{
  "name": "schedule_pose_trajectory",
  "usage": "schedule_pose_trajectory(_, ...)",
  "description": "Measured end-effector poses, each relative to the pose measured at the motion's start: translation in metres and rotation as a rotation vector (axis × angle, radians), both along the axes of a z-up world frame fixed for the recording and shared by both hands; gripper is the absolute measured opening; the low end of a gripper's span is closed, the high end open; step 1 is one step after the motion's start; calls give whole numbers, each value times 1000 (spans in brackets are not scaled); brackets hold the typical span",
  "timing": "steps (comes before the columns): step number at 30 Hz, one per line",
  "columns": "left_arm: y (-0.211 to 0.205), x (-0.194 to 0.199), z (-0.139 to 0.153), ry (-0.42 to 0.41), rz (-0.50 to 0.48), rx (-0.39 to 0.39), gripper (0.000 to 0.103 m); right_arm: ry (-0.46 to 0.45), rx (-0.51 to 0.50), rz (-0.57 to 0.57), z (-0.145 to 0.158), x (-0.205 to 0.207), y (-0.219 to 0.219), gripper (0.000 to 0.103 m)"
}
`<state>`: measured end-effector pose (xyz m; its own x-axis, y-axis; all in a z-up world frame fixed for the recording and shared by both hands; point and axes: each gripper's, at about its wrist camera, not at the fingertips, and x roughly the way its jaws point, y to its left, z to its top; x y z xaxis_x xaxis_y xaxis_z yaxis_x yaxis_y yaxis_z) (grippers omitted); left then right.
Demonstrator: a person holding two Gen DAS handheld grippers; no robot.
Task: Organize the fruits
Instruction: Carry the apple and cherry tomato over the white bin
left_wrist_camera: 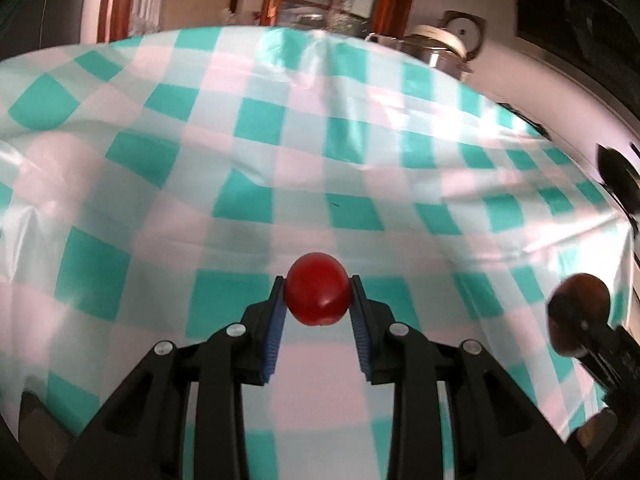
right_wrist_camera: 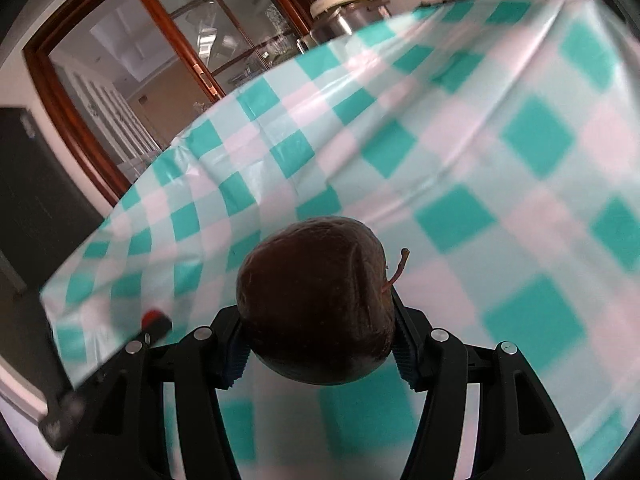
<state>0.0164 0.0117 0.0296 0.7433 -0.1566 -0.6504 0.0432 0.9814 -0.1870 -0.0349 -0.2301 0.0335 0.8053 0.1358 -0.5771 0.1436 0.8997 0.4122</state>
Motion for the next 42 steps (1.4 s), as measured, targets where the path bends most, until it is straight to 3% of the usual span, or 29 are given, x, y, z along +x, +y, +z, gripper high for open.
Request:
schedule_pose_trajectory(9,-38,-78,13,-53,-93,20,31,3,-84,5,14,-116,-33,58)
schedule_pose_trajectory(15,-82,-117,22,-55,-220,49,31,13,-150,-32,14,-183,-58,58)
schedule_pose_trajectory(24,-175,-185,22,-67,-468,168,32,23,-183,-142,6,-262,-109,58)
schedule_pose_trajectory(33,-267,-250,8,-66,-747,280,32,94,-178,-294,-28,-341,-159,58)
schedule_pose_trajectory(42,-338,-309,-27,-16,-1027,358,32,268,-211,-425,-77,-383,-196,58)
